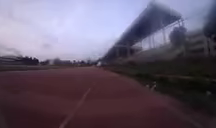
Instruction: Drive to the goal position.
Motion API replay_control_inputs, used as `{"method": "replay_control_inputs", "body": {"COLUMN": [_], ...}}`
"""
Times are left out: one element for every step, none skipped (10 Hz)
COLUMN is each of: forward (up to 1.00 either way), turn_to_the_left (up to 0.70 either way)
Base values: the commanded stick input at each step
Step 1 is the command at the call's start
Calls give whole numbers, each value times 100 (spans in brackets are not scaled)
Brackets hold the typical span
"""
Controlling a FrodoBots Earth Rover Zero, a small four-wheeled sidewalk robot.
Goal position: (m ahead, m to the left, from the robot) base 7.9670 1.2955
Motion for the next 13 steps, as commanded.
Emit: {"method": "replay_control_inputs", "body": {"forward": [70,70,70,70,70,70,70,70,70,70,70,70,70], "turn_to_the_left": [0,0,0,0,-35,-25,-5,0,0,0,0,0,0]}}
